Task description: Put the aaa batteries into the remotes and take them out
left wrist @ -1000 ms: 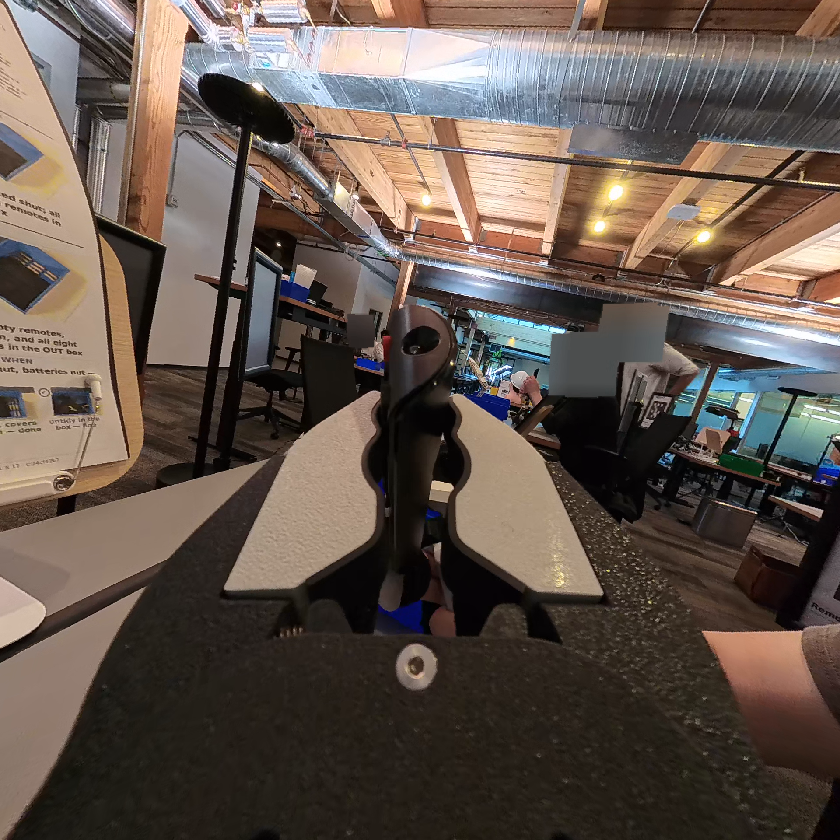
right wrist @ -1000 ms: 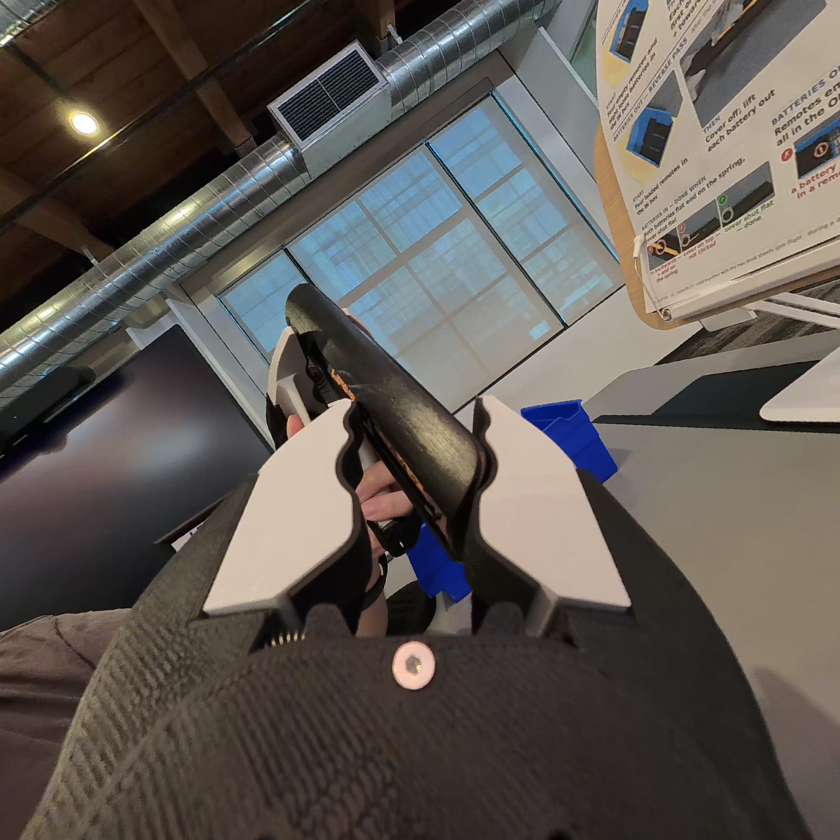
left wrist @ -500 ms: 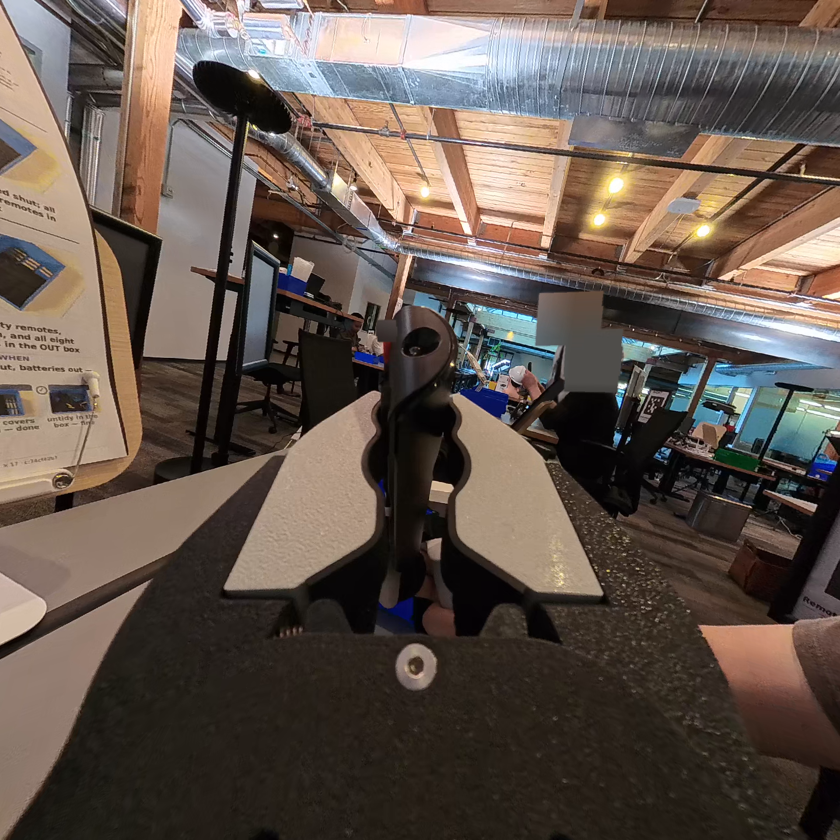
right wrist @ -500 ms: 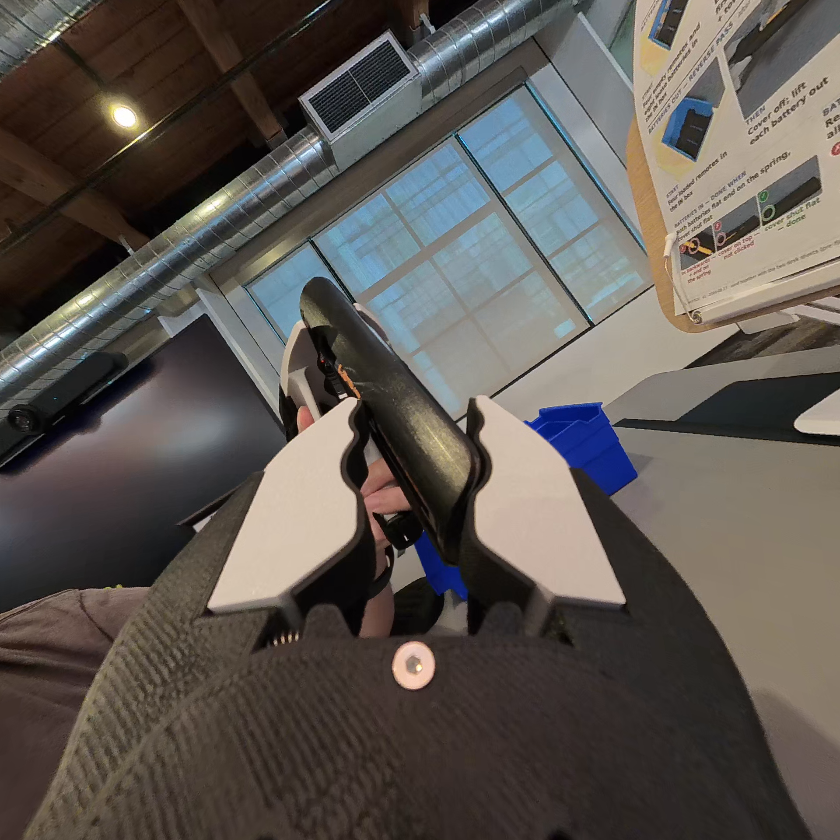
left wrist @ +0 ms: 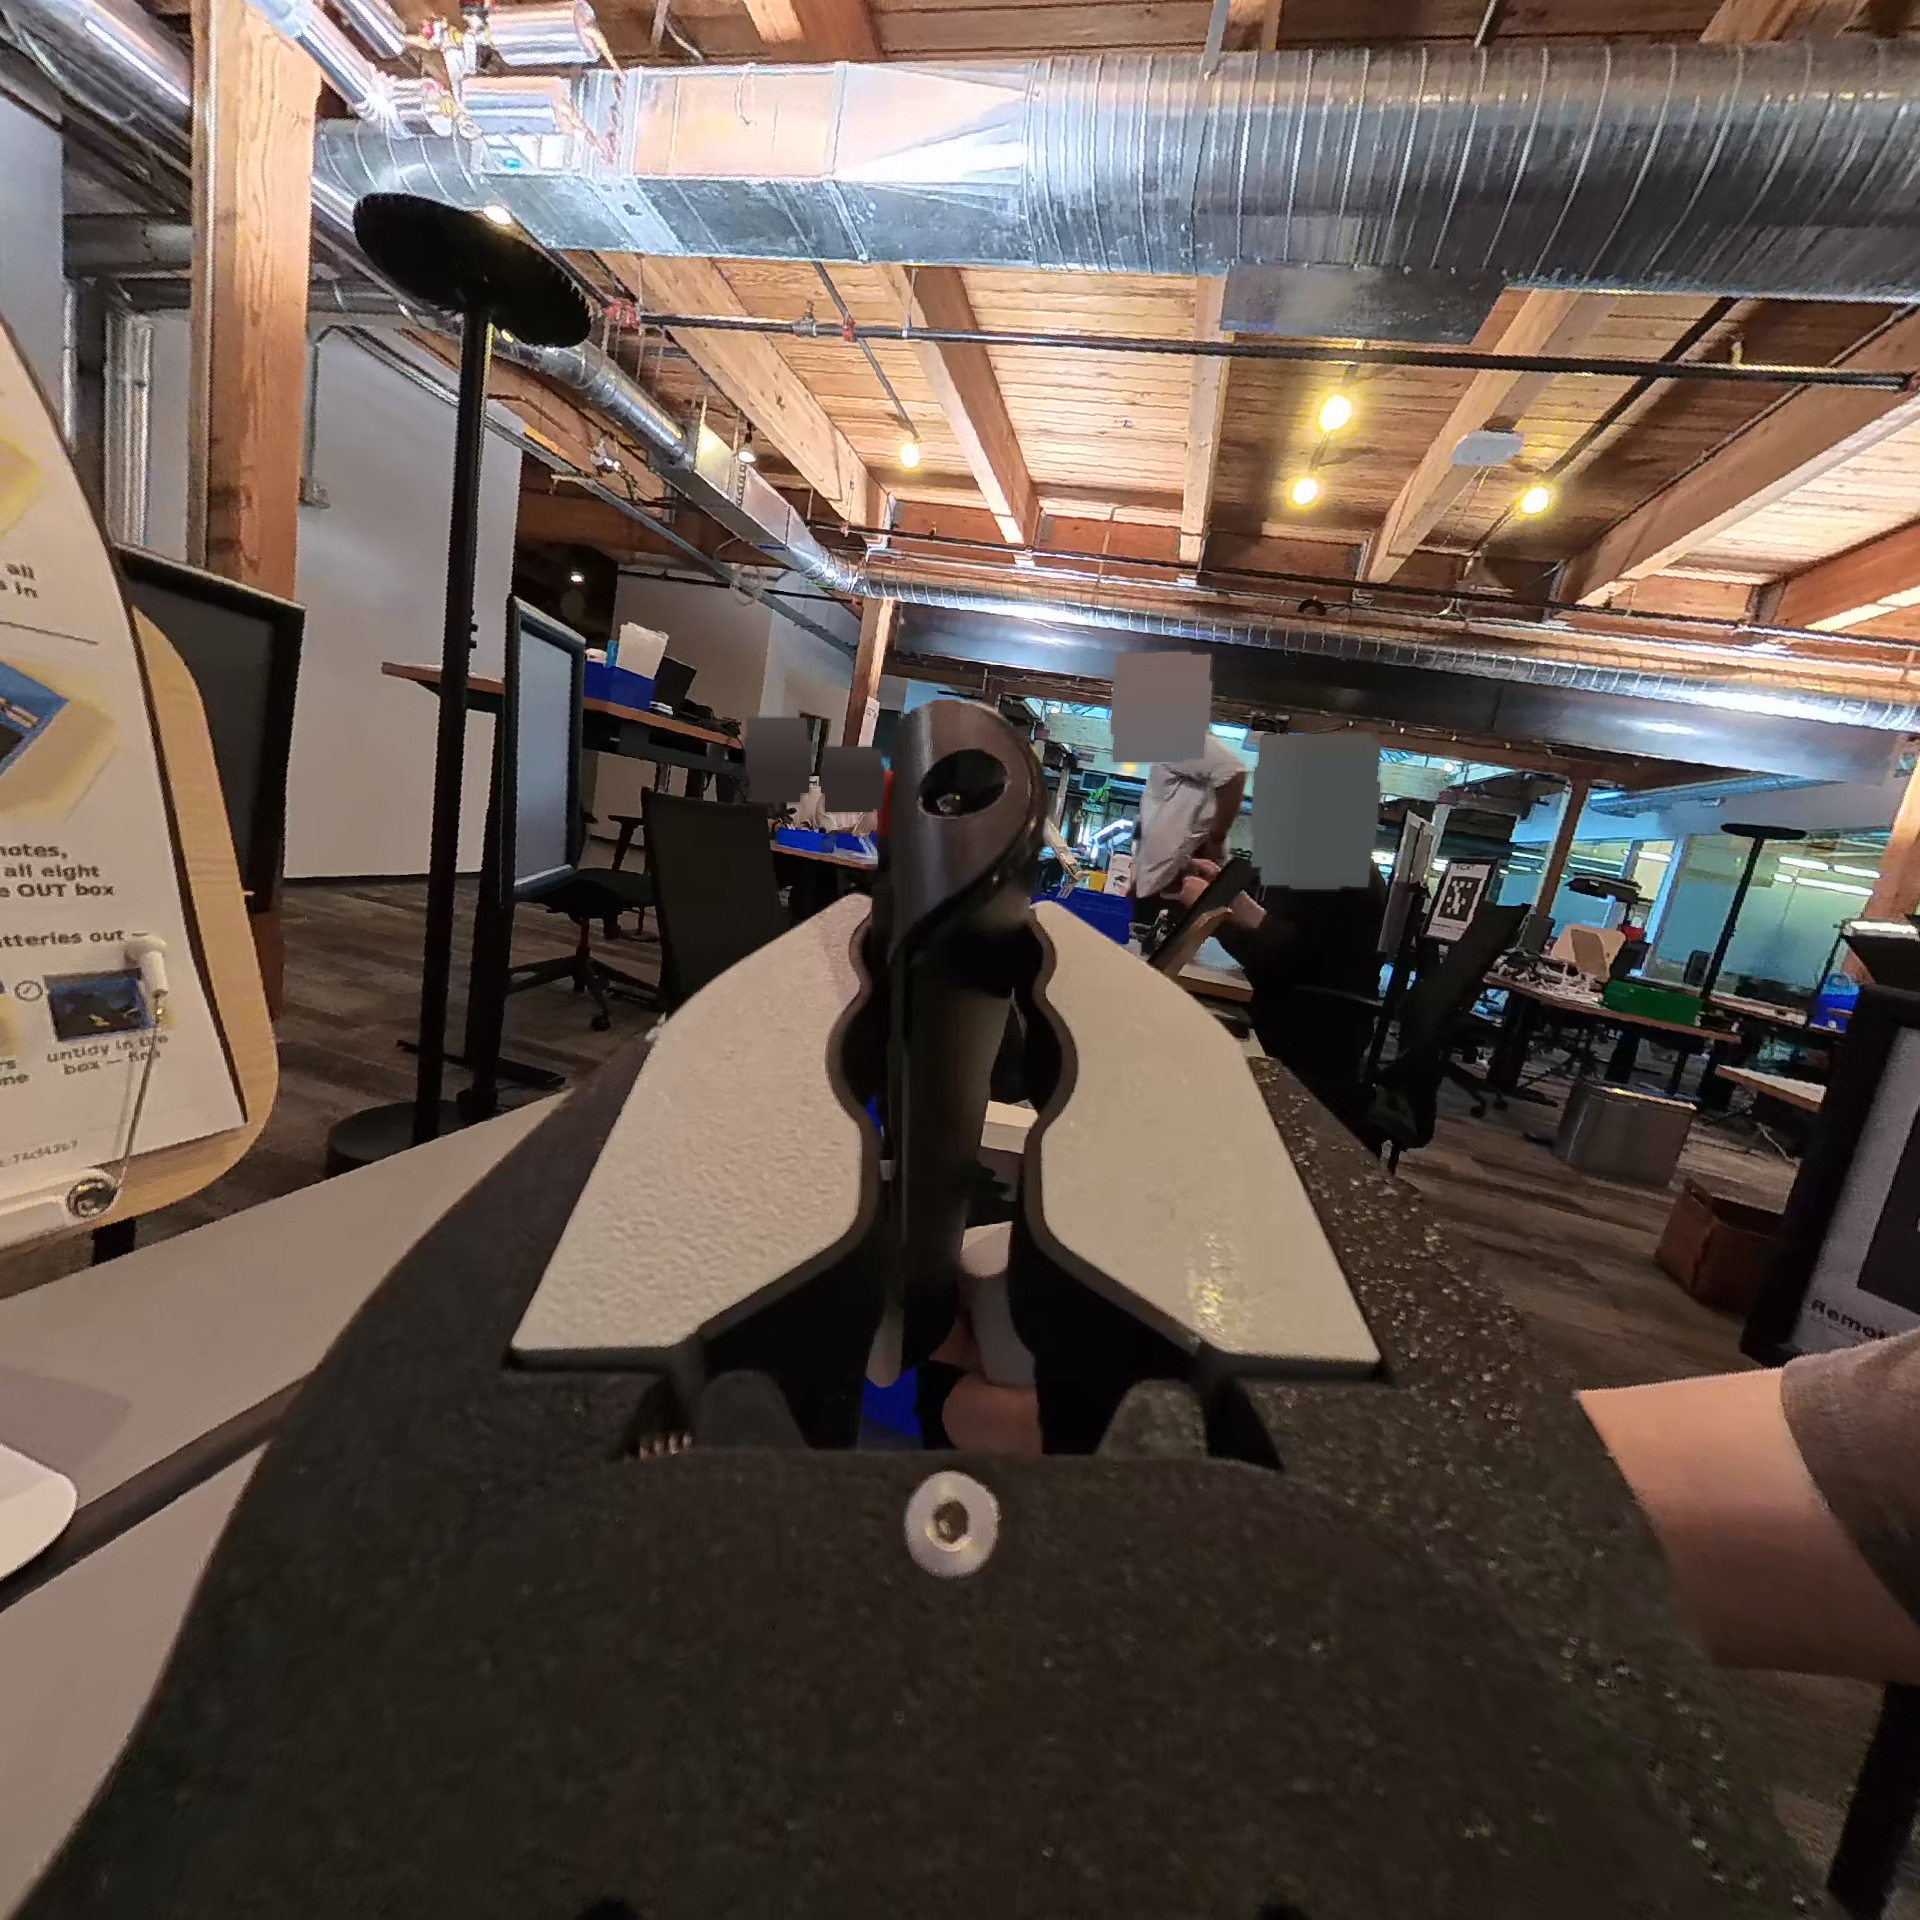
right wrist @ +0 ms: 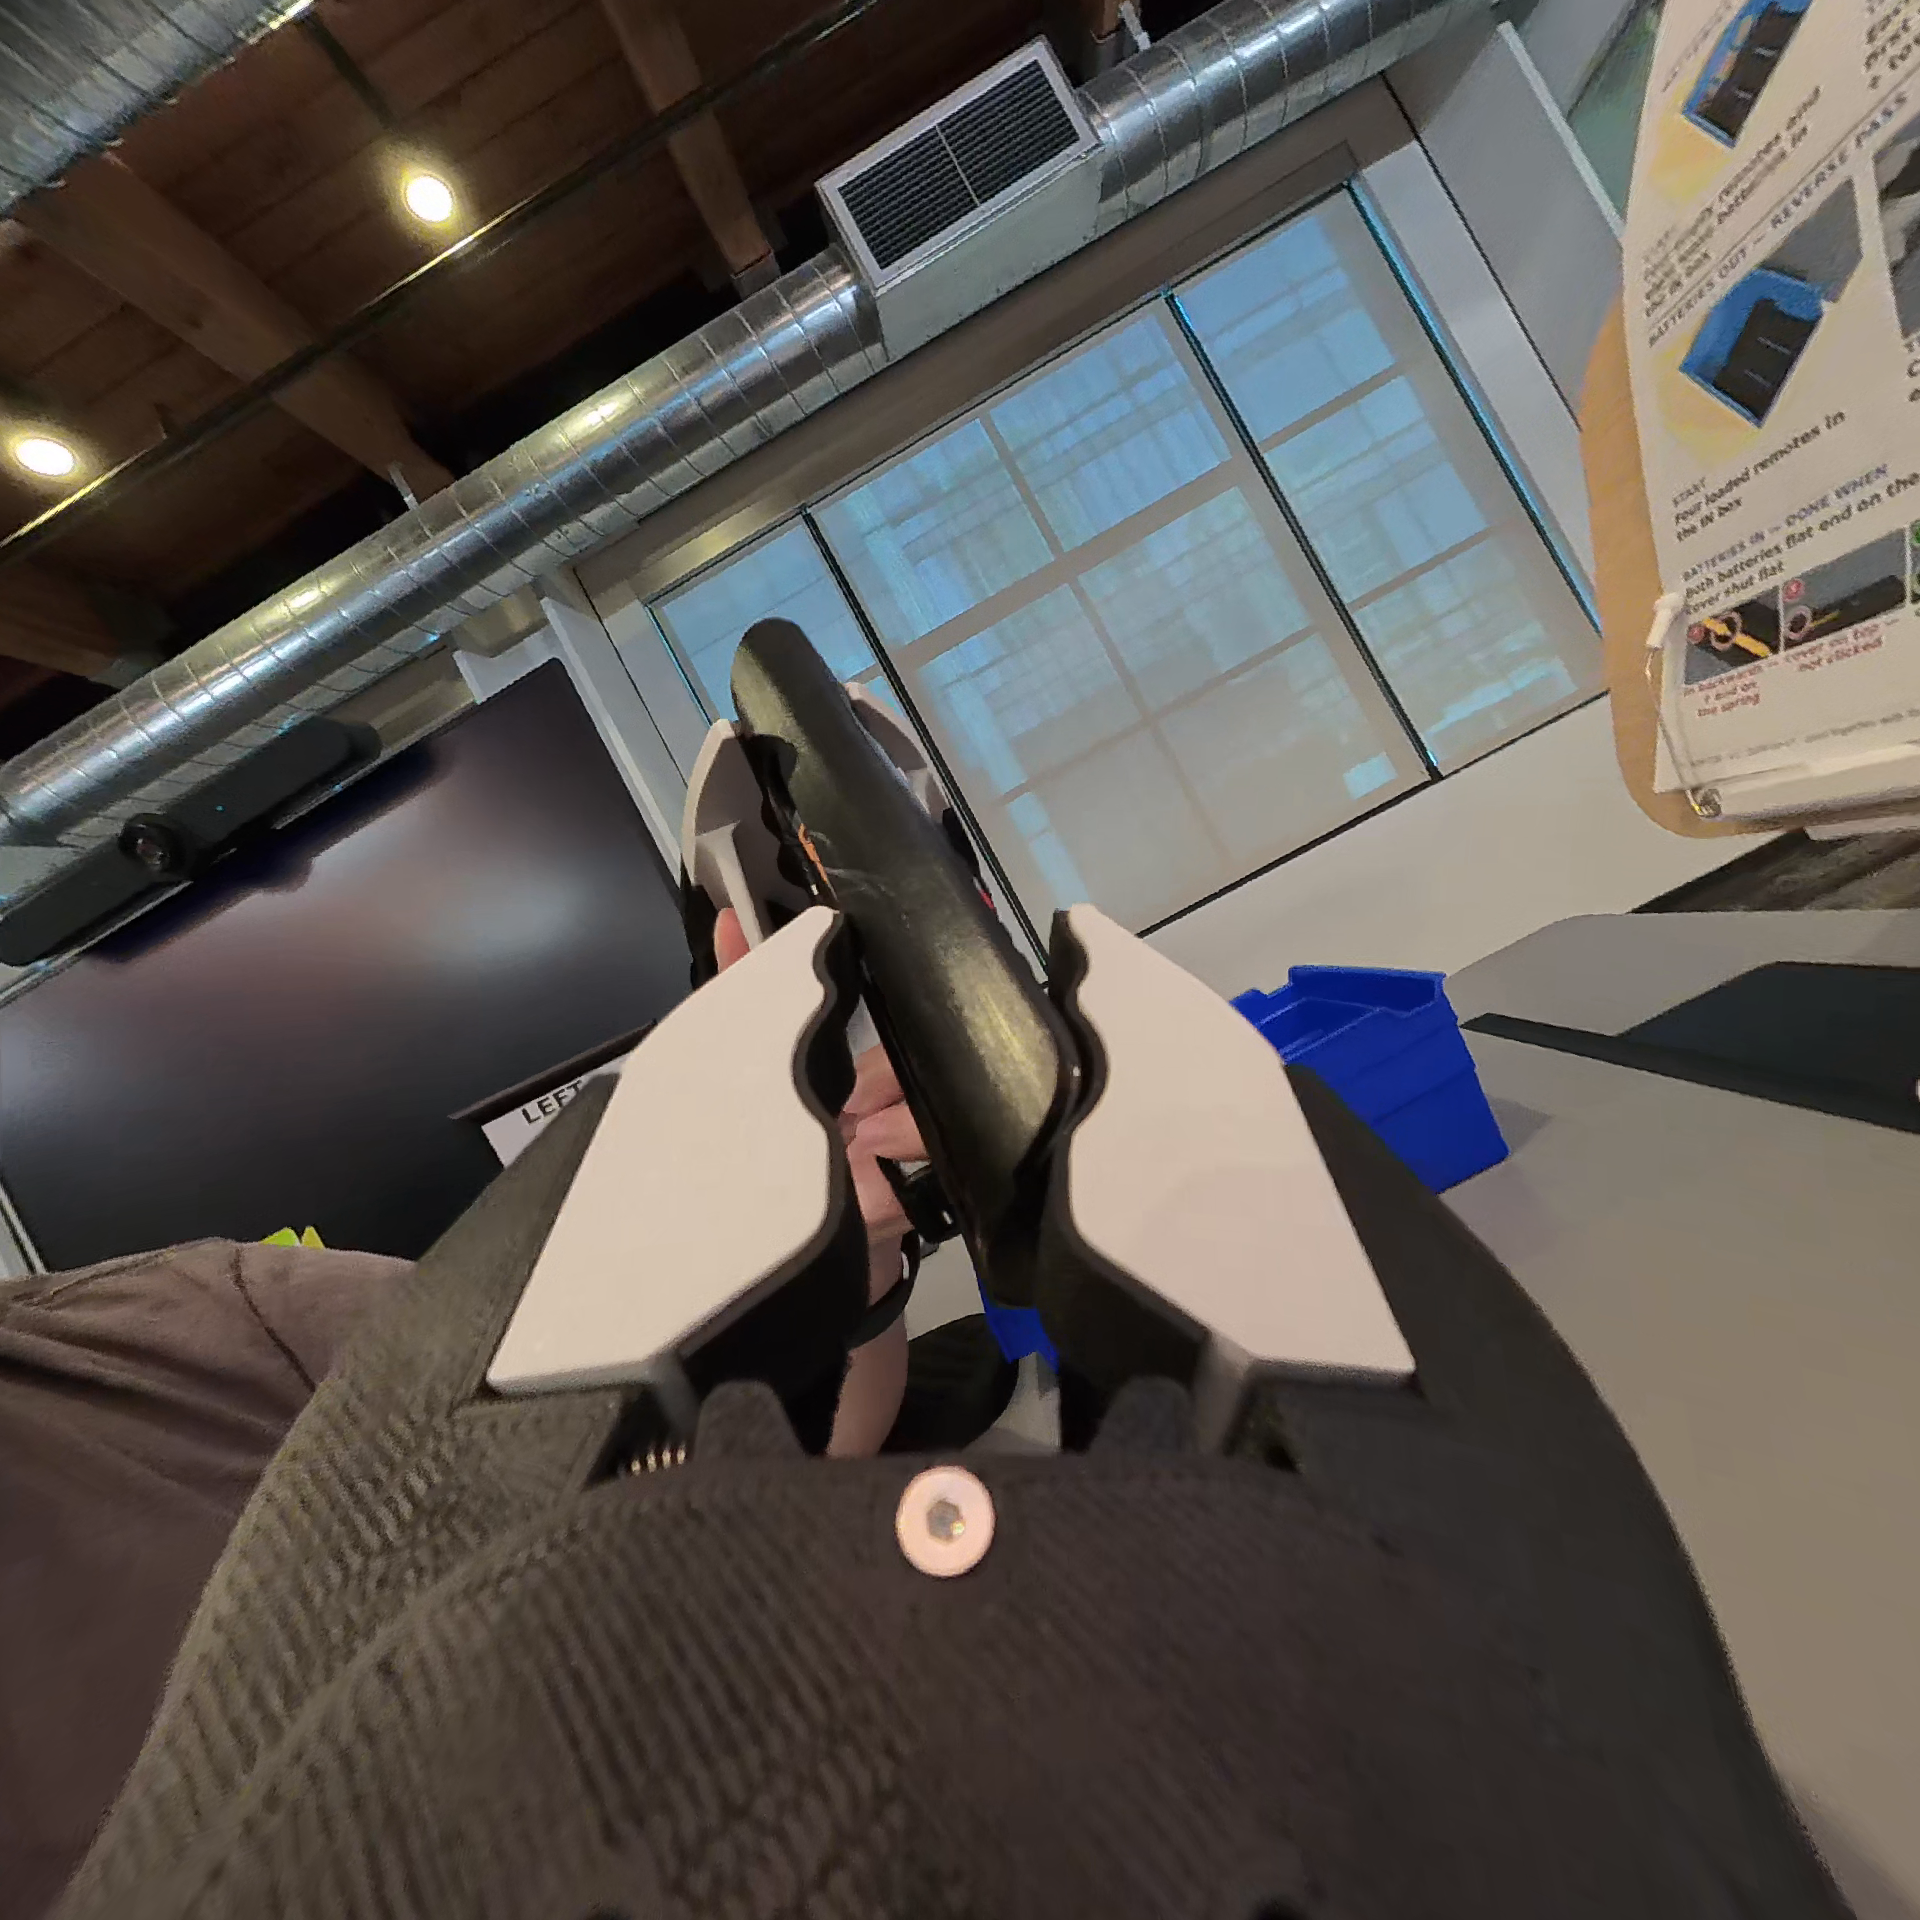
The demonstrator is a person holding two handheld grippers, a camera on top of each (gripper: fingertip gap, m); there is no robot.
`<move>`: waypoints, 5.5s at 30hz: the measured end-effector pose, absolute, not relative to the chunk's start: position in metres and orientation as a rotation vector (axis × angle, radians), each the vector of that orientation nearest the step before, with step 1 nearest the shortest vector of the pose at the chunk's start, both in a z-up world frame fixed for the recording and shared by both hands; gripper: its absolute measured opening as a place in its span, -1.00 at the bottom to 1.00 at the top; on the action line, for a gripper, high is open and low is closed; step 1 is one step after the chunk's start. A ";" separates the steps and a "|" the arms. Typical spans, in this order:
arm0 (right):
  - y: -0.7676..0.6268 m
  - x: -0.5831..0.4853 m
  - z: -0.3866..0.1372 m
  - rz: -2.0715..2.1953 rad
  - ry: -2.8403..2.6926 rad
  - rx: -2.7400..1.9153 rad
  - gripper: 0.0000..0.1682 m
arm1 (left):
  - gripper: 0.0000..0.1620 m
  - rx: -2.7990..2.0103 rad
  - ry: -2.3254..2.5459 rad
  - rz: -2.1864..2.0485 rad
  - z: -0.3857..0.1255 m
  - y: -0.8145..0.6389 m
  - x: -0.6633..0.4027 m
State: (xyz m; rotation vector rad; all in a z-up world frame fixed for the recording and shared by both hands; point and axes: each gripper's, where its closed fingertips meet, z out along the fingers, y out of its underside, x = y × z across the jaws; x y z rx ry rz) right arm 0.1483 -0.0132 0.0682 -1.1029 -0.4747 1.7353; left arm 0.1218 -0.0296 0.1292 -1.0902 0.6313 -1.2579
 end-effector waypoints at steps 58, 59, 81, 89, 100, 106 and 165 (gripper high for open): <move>-0.079 0.148 0.124 1.158 -0.853 -0.784 -0.14 | -0.71 -0.682 0.871 -1.194 0.167 -0.113 0.125; -0.078 0.150 0.125 1.159 -0.834 -0.778 -0.15 | -0.71 -0.681 0.863 -1.193 0.168 -0.112 0.124; -0.005 0.147 0.082 1.417 -0.142 -1.368 0.35 | -0.71 -0.917 0.731 -0.731 0.143 -0.055 0.124; 0.001 0.143 0.068 1.409 -0.118 -1.435 0.45 | -0.71 -0.949 0.744 -0.697 0.132 -0.051 0.135; 0.001 0.148 0.068 1.389 -0.106 -1.425 0.40 | -0.71 -0.933 0.757 -0.678 0.131 -0.056 0.140; 0.000 0.149 0.071 1.373 -0.130 -1.417 0.37 | -0.71 -0.933 0.750 -0.693 0.133 -0.057 0.139; 0.041 0.130 -0.044 1.837 0.025 -1.793 0.10 | -0.71 -1.511 0.547 -0.820 0.045 0.054 0.108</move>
